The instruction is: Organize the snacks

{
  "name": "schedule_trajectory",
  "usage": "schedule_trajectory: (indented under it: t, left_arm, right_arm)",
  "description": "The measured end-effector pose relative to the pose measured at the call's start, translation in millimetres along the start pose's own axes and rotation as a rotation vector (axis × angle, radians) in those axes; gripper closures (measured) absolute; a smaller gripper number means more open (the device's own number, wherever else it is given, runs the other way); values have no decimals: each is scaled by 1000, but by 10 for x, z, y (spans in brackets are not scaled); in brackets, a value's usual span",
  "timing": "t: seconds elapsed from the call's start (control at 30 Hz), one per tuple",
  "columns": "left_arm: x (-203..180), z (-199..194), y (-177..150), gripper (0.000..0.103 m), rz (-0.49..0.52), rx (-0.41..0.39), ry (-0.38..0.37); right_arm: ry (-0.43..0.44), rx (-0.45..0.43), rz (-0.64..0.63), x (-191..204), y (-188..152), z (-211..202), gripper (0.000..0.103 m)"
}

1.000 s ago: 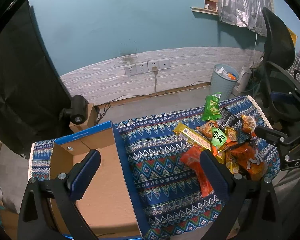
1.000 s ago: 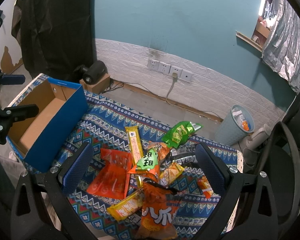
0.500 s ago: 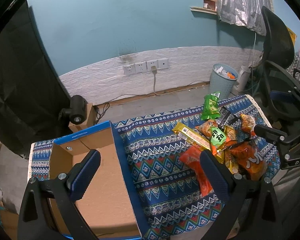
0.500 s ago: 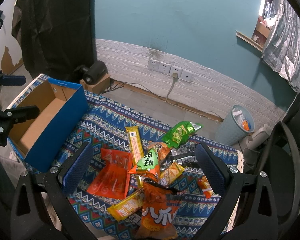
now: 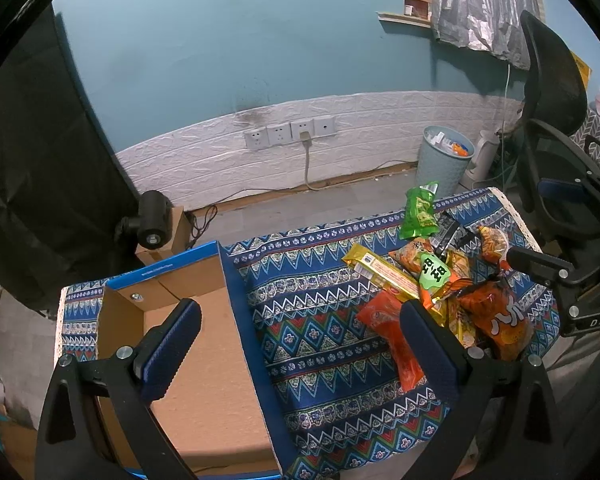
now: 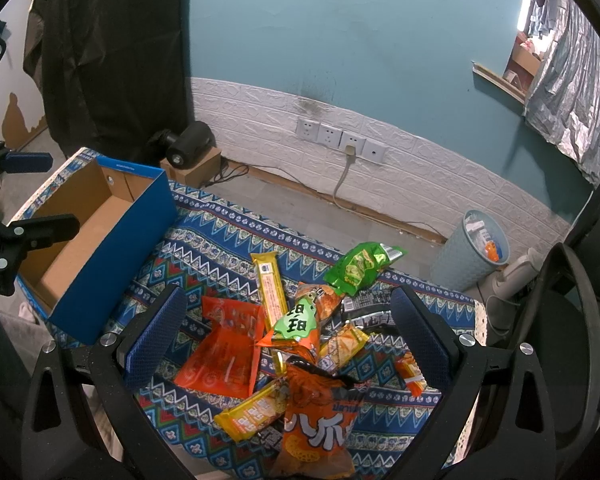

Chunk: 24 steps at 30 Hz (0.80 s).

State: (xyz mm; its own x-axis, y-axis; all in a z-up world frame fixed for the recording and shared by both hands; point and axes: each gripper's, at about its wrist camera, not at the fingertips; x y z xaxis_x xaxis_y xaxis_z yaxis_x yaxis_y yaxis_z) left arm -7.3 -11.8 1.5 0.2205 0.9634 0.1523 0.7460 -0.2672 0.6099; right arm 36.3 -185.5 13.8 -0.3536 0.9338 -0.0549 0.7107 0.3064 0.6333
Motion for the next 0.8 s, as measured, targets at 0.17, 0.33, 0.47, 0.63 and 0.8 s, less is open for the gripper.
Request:
schedule_trajectory:
  t: [0.17,0.33,0.47,0.63,0.8]
  left_arm:
    - [-10,-4,-3,2,-1,1,0]
    - [-8,0,-4,2,0,0,-1]
    - [-8,0,-4,2,0,0,-2]
    - [-20,2,-12,2,1,1,-4]
    - [-32,7,-14,2,2,3,-7]
  right_arm:
    - [0,-1,2,-3,-1,-5,3]
    - [0,0,0,-1,1,3,3]
    - [0,0,0,-1,3,3,3]
    - [-1,1,0,-1,7,4,3]
    - [-1,1,-1,-2,10,2,3]
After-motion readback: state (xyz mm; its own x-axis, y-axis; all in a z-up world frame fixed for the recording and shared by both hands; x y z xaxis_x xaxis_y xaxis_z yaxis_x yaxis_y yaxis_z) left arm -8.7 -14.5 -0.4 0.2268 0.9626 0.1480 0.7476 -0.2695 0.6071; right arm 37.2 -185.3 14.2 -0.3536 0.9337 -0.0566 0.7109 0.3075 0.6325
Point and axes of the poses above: each gripper's, at about its wrist camera, not at the fingertips, and z roughly the way its jaws point, x to its left, y to its top, and after that the axes turned 7 degrees about z, right-handed
